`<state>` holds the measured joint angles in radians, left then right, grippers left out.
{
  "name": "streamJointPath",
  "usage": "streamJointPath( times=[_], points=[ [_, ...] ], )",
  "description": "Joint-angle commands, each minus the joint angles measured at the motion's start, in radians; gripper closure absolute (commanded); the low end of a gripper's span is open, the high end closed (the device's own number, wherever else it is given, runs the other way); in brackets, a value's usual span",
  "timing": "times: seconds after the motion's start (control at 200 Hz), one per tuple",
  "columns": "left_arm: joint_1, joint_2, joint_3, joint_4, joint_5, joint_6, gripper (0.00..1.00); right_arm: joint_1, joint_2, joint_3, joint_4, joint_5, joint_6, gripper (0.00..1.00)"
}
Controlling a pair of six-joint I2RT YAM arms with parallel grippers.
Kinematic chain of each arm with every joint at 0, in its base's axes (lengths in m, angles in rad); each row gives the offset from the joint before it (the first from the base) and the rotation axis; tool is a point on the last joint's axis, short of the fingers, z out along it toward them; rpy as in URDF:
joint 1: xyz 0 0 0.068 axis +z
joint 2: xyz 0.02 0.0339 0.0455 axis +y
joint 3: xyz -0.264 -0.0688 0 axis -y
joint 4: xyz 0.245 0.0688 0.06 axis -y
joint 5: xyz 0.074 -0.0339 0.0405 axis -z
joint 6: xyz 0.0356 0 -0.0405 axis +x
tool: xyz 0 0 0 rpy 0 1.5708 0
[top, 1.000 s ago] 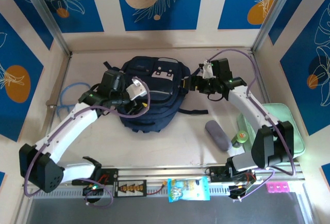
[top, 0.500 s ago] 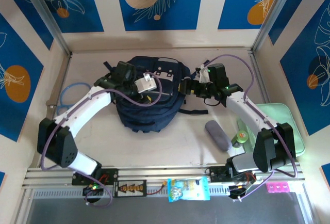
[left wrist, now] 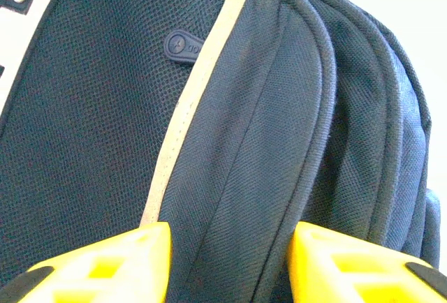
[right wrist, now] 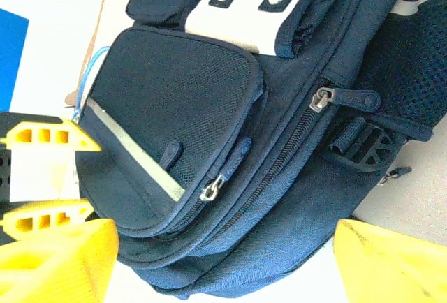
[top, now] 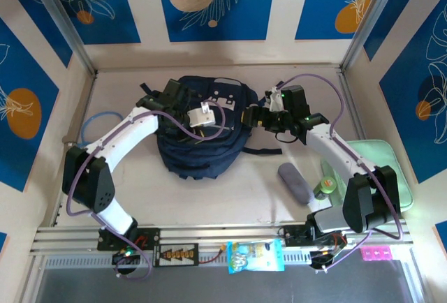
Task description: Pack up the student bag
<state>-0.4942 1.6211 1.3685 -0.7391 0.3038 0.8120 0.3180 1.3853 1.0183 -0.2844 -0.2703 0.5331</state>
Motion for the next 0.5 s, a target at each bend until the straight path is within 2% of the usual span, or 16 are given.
streamJointPath(
  times=[0.0, 0.155, 0.255, 0.38, 0.495],
  points=[
    [-0.007, 0.009, -0.005, 0.036, -0.021, 0.007, 0.65, 0.007, 0.008, -0.007, 0.024, -0.033, 0.016, 0.19],
    [-0.007, -0.040, -0.037, 0.086, -0.007, -0.008, 0.85, 0.013, 0.047, 0.003, 0.083, -0.095, 0.040, 0.19],
    [-0.007, -0.083, -0.083, 0.143, -0.010, -0.043, 0.93, 0.031, 0.109, 0.044, 0.119, -0.134, 0.053, 0.19],
    [-0.006, -0.150, -0.192, 0.280, -0.024, -0.143, 0.99, 0.055, 0.214, 0.124, 0.140, -0.162, 0.063, 0.20],
    [-0.003, -0.215, -0.294, 0.392, 0.015, -0.223, 1.00, 0.074, 0.292, 0.196, 0.140, -0.161, 0.065, 0.20]
  ],
)
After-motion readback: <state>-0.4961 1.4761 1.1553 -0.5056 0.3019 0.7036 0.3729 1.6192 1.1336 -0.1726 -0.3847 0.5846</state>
